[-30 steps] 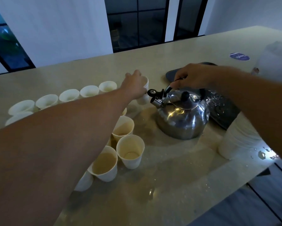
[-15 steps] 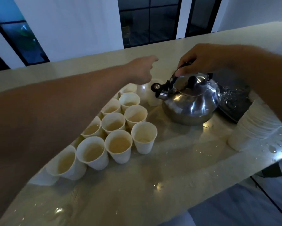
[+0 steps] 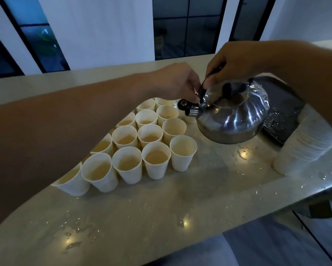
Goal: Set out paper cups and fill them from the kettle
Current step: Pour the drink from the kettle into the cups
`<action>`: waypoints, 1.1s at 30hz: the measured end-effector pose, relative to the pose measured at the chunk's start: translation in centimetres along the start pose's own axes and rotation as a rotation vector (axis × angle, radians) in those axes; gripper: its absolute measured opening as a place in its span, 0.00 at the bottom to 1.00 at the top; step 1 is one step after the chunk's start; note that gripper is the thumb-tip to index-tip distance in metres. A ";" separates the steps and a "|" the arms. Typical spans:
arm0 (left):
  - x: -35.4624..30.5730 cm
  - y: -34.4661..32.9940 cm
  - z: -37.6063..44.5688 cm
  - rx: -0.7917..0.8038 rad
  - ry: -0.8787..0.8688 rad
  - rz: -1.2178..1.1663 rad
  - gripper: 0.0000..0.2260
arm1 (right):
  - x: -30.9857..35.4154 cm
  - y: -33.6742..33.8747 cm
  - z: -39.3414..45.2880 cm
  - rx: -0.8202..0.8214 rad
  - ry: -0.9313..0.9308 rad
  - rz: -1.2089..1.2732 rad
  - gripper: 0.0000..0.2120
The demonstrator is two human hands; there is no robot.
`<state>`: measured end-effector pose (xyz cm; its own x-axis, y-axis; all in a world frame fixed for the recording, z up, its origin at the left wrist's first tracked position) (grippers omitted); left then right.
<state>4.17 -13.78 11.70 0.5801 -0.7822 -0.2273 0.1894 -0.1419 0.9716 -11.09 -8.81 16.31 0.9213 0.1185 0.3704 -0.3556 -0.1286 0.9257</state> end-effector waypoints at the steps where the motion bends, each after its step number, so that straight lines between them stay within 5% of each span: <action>1: 0.0 0.1 -0.1 -0.016 -0.007 0.016 0.10 | 0.5 0.1 0.0 0.004 0.006 -0.018 0.08; 33: 2.9 -2.0 -1.6 -0.071 0.018 0.001 0.12 | 5.3 -2.1 2.9 0.127 -0.013 -0.314 0.08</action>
<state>6.73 -14.83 9.00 0.5941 -0.7714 -0.2281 0.2439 -0.0976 0.9649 -5.01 -10.82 16.08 0.9850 0.1594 0.0665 -0.0322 -0.2092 0.9773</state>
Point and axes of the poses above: each hand's wrist, its own z-axis towards the middle knuckle, its own y-axis out of the back of the hand, x = y × z, the point moved 3 cm from there along z, towards the middle knuckle, and after that the axes turned 11 degrees about z, right-handed, at the moved point
